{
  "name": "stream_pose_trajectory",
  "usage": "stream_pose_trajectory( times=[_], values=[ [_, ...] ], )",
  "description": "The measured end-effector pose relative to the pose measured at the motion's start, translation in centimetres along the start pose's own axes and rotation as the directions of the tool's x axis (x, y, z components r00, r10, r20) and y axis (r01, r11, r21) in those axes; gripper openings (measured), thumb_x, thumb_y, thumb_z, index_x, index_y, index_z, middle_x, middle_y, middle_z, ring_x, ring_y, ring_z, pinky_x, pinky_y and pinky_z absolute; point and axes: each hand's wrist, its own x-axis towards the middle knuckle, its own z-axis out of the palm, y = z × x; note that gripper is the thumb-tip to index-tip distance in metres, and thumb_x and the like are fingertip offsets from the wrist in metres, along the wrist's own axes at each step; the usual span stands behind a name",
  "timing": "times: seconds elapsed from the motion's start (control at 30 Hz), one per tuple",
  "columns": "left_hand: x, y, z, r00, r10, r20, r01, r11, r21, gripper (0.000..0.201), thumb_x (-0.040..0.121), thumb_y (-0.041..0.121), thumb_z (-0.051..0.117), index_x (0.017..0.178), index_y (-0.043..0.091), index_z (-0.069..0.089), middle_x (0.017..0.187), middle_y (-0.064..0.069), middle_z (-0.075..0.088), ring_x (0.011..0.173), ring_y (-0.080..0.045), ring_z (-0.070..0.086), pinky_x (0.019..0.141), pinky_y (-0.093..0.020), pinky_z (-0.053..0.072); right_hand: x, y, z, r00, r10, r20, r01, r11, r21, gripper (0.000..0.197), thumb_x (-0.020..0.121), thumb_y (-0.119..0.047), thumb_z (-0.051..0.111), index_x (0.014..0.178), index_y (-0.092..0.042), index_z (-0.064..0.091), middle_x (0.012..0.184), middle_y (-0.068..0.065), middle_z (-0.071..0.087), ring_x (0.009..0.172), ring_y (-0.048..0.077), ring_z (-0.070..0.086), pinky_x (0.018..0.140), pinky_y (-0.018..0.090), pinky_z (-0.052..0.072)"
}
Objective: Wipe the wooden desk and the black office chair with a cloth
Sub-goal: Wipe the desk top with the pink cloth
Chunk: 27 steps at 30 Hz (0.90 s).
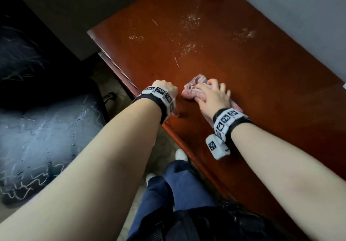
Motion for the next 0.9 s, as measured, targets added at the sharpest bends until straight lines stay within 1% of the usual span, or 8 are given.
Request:
stream_pose_trajectory(
  times=[0.1,0.23,0.33,0.53,0.67,0.77,0.83,0.9],
  values=[
    [0.5,0.0,-0.3,1.000,0.002,-0.001,-0.002,1.000,0.018,0.070,0.067,0.066,0.071,0.107,0.009,0.064,0.098,-0.006,0.067,0.089,-0.024,0.064,0.066,-0.028,0.043,4.0,-0.8,-0.6,1.000,-0.015,-0.003,0.015,1.000,0.008,0.037,0.089,-0.040,0.056,0.126,-0.041,0.051,0.131,0.001,0.041,0.114,0.028,0.039,0.094,0.043,0.031],
    [1.4,-0.2,-0.2,0.999,0.019,-0.036,-0.019,1.000,0.009,0.040,0.082,0.045,0.069,0.105,0.012,0.066,0.105,-0.004,0.068,0.095,-0.023,0.065,0.067,-0.028,0.042,8.1,-1.3,-1.2,0.999,-0.045,-0.003,0.045,0.999,0.004,0.035,0.091,-0.040,0.055,0.126,-0.039,0.051,0.133,0.003,0.039,0.117,0.029,0.038,0.099,0.046,0.031],
    [1.7,-0.2,-0.3,0.999,0.034,-0.019,-0.034,0.999,0.006,0.036,0.088,0.041,0.062,0.106,0.011,0.065,0.107,-0.005,0.067,0.096,-0.024,0.064,0.068,-0.029,0.043,9.9,-1.4,-1.4,0.998,-0.059,-0.013,0.059,0.998,0.005,0.034,0.091,-0.040,0.055,0.125,-0.037,0.052,0.133,0.004,0.040,0.118,0.030,0.038,0.098,0.046,0.030],
    [1.9,0.3,-0.2,1.000,-0.010,0.014,0.010,1.000,0.005,0.032,0.092,0.035,0.059,0.109,0.009,0.065,0.102,-0.006,0.067,0.077,-0.022,0.056,0.065,-0.029,0.043,8.6,-0.7,-1.6,0.993,-0.112,-0.019,0.112,0.994,-0.008,0.037,0.091,-0.039,0.055,0.127,-0.036,0.051,0.133,0.004,0.040,0.117,0.029,0.038,0.098,0.045,0.031],
    [1.6,1.1,-0.2,0.997,-0.067,0.048,0.069,0.997,-0.031,0.035,0.086,0.038,0.067,0.107,0.010,0.066,0.100,-0.005,0.067,0.078,-0.020,0.057,0.068,-0.031,0.046,4.9,2.0,-1.4,0.977,-0.215,0.004,0.215,0.975,-0.047,0.034,0.089,-0.039,0.056,0.122,-0.035,0.054,0.129,0.002,0.043,0.112,0.028,0.040,0.095,0.044,0.033],
    [1.4,2.8,-0.4,0.991,-0.121,0.065,0.123,0.992,-0.026,0.049,0.077,0.047,0.074,0.110,0.013,0.063,0.115,-0.010,0.062,0.108,-0.031,0.057,0.093,-0.046,0.046,2.6,4.8,-1.6,0.965,-0.251,0.076,0.256,0.963,-0.081,0.034,0.087,-0.039,0.057,0.121,-0.037,0.054,0.130,0.000,0.042,0.112,0.027,0.038,0.093,0.042,0.032],
    [1.3,4.6,-0.8,0.982,-0.163,0.092,0.165,0.986,-0.010,0.058,0.083,0.053,0.066,0.126,0.015,0.055,0.133,-0.012,0.051,0.127,-0.038,0.043,0.103,-0.055,0.037,1.3,6.8,-2.0,0.966,-0.236,0.101,0.245,0.966,-0.082,0.035,0.086,-0.037,0.058,0.121,-0.038,0.055,0.131,0.000,0.042,0.112,0.028,0.038,0.093,0.041,0.031],
    [1.9,6.1,-1.2,0.978,-0.190,0.084,0.192,0.981,-0.015,0.074,0.085,0.058,0.058,0.140,0.010,0.041,0.146,-0.018,0.038,0.136,-0.042,0.028,0.109,-0.055,0.028,0.2,8.8,-2.2,0.976,-0.198,0.091,0.206,0.975,-0.083,0.035,0.084,-0.034,0.060,0.120,-0.037,0.057,0.131,0.002,0.043,0.112,0.029,0.039,0.093,0.041,0.031]
  ],
)
